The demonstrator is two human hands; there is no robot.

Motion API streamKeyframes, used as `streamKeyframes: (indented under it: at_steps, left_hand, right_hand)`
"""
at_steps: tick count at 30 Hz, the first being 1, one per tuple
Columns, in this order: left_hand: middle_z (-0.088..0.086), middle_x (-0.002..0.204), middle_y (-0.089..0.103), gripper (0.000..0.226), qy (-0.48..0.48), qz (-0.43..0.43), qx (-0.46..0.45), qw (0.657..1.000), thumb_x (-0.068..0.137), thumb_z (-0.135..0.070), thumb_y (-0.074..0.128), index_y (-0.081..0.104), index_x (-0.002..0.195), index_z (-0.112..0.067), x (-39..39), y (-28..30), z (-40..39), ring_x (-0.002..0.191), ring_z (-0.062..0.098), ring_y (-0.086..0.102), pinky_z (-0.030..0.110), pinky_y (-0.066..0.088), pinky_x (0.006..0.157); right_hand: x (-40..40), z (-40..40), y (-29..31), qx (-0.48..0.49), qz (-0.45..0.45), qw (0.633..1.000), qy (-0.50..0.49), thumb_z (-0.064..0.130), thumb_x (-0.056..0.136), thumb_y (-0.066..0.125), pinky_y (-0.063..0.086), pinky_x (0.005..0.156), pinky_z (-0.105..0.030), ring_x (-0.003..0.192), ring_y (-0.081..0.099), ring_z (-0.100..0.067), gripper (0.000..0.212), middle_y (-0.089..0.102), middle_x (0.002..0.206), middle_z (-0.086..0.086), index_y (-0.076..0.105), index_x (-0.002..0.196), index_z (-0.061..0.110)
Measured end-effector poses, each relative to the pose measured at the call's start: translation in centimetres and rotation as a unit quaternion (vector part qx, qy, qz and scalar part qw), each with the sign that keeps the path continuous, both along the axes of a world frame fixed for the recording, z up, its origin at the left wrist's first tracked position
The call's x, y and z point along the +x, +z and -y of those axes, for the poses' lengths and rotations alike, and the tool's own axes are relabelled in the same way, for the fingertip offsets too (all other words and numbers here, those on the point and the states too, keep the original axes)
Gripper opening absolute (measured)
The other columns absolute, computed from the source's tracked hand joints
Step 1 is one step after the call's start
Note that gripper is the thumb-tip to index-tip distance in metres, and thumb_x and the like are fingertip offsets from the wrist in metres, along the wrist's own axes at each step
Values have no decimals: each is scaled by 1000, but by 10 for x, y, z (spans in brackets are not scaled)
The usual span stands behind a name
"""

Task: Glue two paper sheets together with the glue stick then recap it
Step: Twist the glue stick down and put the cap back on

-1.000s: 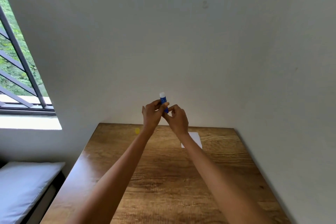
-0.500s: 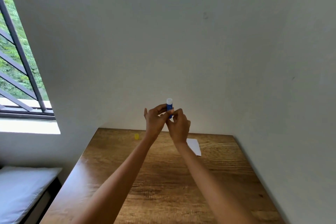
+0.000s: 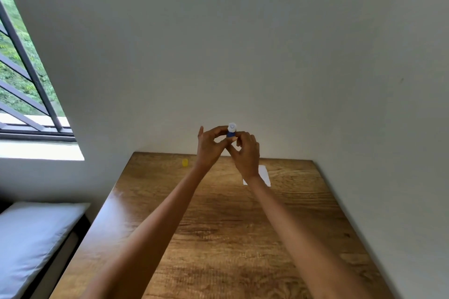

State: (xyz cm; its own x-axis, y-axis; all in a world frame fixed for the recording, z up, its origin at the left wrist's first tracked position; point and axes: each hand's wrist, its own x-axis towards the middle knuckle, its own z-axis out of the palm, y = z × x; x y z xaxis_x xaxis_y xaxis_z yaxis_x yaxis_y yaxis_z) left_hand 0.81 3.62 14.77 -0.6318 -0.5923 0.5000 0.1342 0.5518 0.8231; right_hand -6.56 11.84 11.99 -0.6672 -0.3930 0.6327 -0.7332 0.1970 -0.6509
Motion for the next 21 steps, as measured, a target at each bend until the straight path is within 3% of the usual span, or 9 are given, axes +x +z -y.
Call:
streamKeyframes:
  at_steps: [3,6,9,11,13,15,18,21]
  left_hand:
    - [-1,101,72,19,-59,13,18,998,81,-16,68,69,100,-13,6,-8,5,98,8,66,47,25,112]
    - [2,101,71,21,-127,32,45,990,81,-10,68,69,101,-10,11,-18,7,98,14,67,36,48,96]
    - [-4,97,72,20,-108,56,38,992,79,-12,70,70,99,-14,10,-29,2,91,1,66,35,44,101]
    - [-13,92,70,17,-69,66,21,995,78,-13,69,70,94,-18,7,-39,-6,83,-10,62,37,23,113]
    - [-17,90,67,19,-56,68,17,996,78,-11,67,67,92,-23,7,-47,-14,81,-16,60,35,10,114]
    - [-18,88,67,21,-73,63,36,995,78,-10,67,65,92,-26,9,-52,-17,83,-15,61,34,19,111]
    - [-11,88,69,19,-113,67,61,989,81,-9,67,65,96,-20,13,-53,-11,85,-5,64,20,43,85]
    - [-2,93,70,18,-125,68,56,988,84,-8,64,66,101,-11,12,-53,-7,90,8,66,17,46,81]
  right_hand:
    - [-7,-10,-9,46,63,987,143,21,87,61,35,62,-25,71,42,-9,3,48,70,10,59,88,20]
    - [-6,-19,-18,78,75,982,152,18,88,60,36,65,-26,69,43,-7,8,47,68,14,65,92,13]
    - [8,-19,-35,55,-4,998,-5,27,80,69,38,60,-34,64,47,-15,18,57,65,1,64,79,10]
    - [20,-15,-44,20,22,996,-83,25,76,73,41,60,-37,64,52,-20,20,60,70,-7,62,79,8]
    - [27,-13,-51,-9,65,994,-87,18,76,73,44,63,-41,67,54,-24,18,61,76,-9,60,82,7]
    - [24,-16,-58,-12,90,995,-28,16,79,70,46,66,-36,73,56,-21,16,63,85,-9,61,90,8]
    - [16,-25,-58,59,133,984,99,21,89,60,42,67,-20,79,54,-9,21,61,98,-7,59,108,13]
    - [12,-29,-56,109,106,981,124,23,93,53,41,71,-23,81,54,-9,26,61,103,-9,56,115,12]
